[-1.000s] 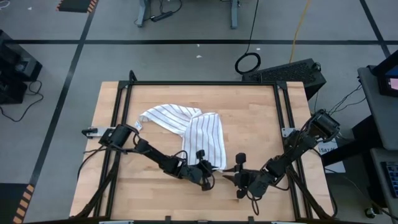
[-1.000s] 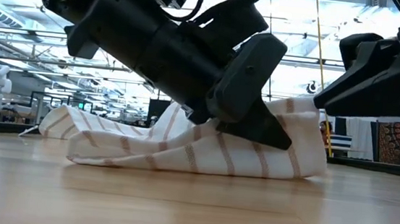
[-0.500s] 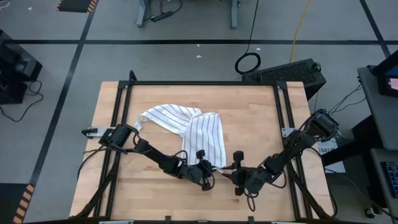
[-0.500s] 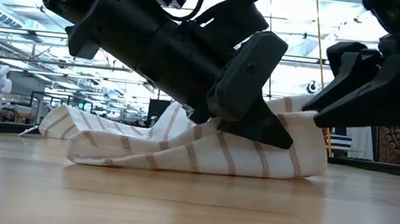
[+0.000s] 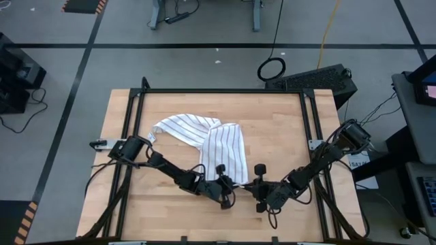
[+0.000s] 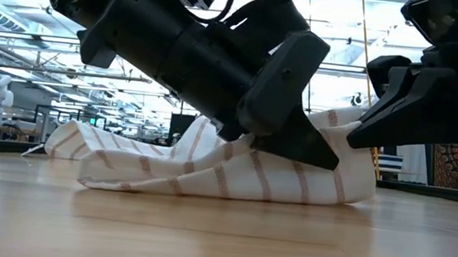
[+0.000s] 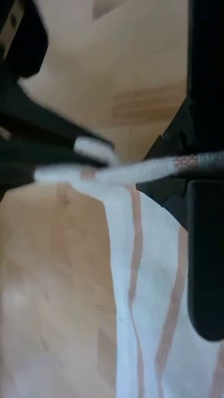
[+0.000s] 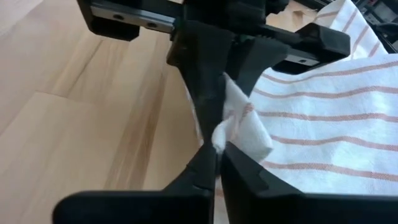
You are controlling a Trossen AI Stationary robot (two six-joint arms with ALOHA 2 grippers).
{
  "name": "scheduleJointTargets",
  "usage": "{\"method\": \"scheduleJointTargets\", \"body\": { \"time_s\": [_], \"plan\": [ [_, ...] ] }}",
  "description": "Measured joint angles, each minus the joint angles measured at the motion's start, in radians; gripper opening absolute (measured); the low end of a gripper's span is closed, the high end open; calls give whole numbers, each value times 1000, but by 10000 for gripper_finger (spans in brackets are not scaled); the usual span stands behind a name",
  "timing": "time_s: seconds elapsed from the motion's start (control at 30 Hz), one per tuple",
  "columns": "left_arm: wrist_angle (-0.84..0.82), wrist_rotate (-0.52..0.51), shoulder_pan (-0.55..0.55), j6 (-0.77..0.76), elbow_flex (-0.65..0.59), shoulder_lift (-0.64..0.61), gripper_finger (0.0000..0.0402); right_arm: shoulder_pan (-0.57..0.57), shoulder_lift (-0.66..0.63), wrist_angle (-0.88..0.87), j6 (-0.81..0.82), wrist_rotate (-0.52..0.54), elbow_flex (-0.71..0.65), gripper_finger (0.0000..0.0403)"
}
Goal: Roll towel into tight, uniform cylinder
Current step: Fold the white brown kitchen towel
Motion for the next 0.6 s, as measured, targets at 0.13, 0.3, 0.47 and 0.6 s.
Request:
{"method": "scheduleJointTargets", "body": {
  "time_s": [0.13,0.3,0.47,0.6],
  "plan": [
    [-15,29,0,11,0,0,6,0,0,3,4,3,0,10],
    [-39,29,0,8,0,0,9,3,0,11,2,3,0,3],
    [-47,27,0,8,0,0,38,3,0,16,1,5,0,3],
    [-48,25,0,7,0,0,70,3,-1,25,-3,5,0,3]
  ]
}}
